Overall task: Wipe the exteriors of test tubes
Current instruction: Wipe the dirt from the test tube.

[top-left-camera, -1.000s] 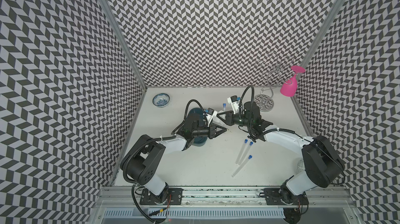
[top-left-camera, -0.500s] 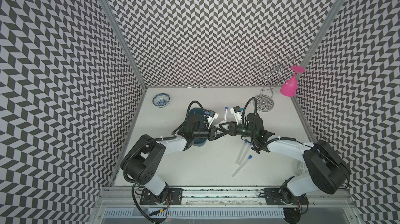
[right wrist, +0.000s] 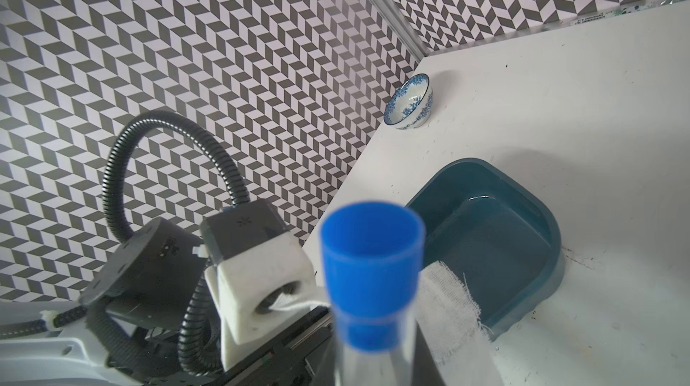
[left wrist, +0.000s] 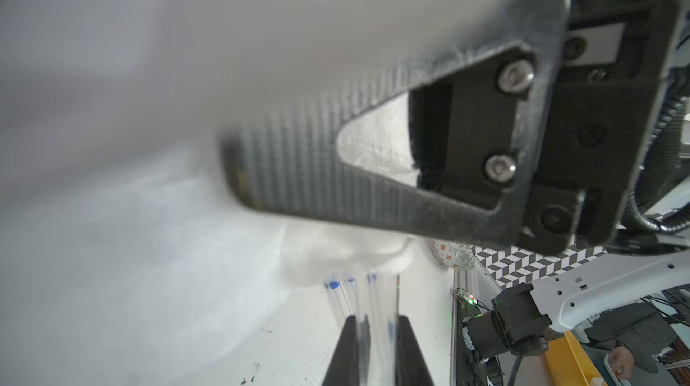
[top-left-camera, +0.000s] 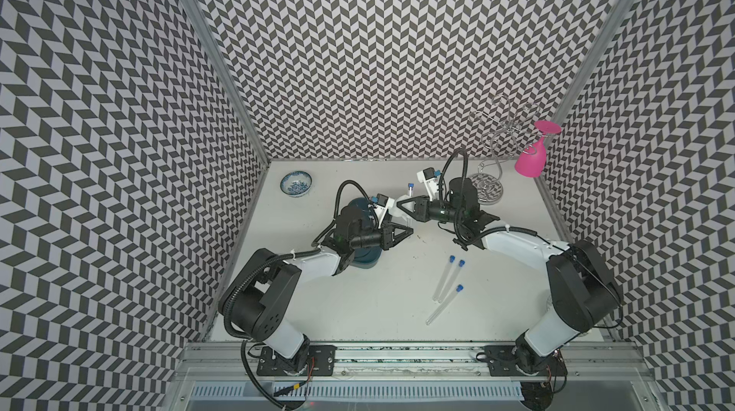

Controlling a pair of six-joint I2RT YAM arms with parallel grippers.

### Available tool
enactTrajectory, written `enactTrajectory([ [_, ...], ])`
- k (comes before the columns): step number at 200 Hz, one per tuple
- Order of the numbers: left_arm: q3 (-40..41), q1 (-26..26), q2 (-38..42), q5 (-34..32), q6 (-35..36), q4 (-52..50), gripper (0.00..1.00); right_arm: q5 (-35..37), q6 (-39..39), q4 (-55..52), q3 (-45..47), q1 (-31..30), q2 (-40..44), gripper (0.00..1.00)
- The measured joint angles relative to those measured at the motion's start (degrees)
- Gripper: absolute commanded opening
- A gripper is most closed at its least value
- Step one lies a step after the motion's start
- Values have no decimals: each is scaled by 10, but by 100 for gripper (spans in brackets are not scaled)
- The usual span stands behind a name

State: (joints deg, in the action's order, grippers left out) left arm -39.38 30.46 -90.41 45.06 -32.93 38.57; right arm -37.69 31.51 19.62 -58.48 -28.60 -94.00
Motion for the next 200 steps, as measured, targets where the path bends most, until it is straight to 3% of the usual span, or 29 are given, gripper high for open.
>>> enactTrajectory([
  [26,0,2,0,3,0,-4,11,-6,10,22,19,1,4,18],
  [78,1,17,-1,39,5,-36,11,17,68,122,156,-17,70,18],
  [102,1,16,-8,46,5,-34,11,24,74,132,168,-21,70,18],
  [200,-4,-5,-9,6,1,0,11,-32,17,16,-27,17,-26,18],
])
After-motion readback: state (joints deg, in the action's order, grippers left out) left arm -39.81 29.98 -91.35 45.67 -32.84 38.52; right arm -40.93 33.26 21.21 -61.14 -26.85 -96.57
